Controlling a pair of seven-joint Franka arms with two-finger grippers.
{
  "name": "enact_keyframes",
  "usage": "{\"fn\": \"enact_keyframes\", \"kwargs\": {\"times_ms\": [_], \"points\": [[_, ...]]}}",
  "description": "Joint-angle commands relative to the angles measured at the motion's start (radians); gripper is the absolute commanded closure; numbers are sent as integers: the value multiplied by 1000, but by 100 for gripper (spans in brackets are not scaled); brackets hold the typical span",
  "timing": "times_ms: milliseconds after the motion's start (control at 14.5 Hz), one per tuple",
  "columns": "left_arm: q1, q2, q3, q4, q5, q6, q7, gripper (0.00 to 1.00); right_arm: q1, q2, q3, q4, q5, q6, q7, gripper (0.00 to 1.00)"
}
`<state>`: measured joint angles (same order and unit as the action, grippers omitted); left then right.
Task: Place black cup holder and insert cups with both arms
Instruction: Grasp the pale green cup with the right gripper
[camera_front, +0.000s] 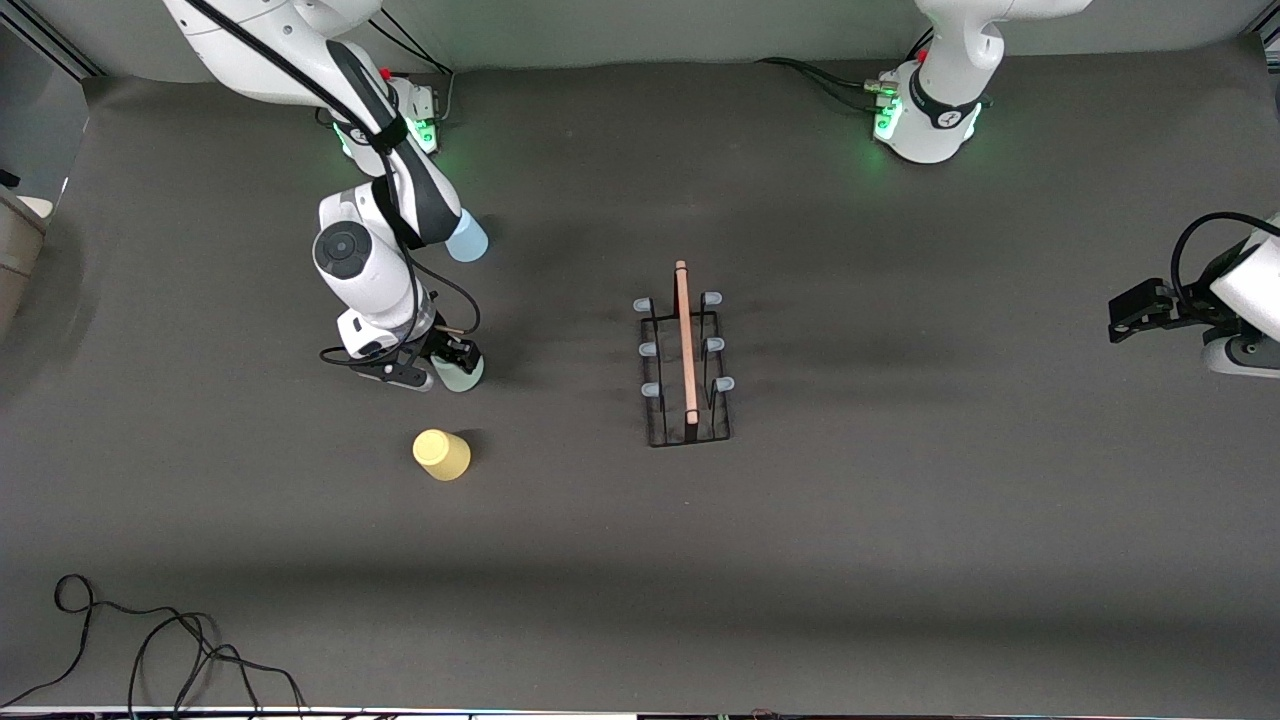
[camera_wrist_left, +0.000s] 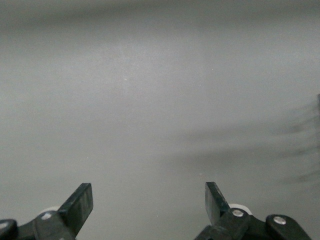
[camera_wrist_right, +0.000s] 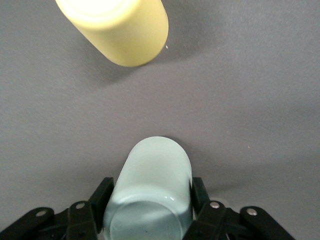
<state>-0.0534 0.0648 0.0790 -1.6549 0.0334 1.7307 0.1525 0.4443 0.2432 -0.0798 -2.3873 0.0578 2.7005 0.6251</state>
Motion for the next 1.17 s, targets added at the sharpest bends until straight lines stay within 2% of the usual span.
{"fn": "enact_keyframes", "kwargs": {"times_ms": [0, 207, 483, 1105], "points": [[1, -14, -2, -11, -3, -10, 16, 0, 16, -74, -3, 39, -3, -111, 80, 100], [1, -8, -2, -9, -1, -6, 15, 0, 51, -96, -2, 120, 11, -250, 149, 100], [4, 0, -2, -9, -1, -5, 10, 0, 129, -62, -2, 285, 85, -359, 284, 100], [44, 21, -1, 10, 0, -13, 76, 0, 321, 113, -2, 589, 102, -372, 649, 100]]}}
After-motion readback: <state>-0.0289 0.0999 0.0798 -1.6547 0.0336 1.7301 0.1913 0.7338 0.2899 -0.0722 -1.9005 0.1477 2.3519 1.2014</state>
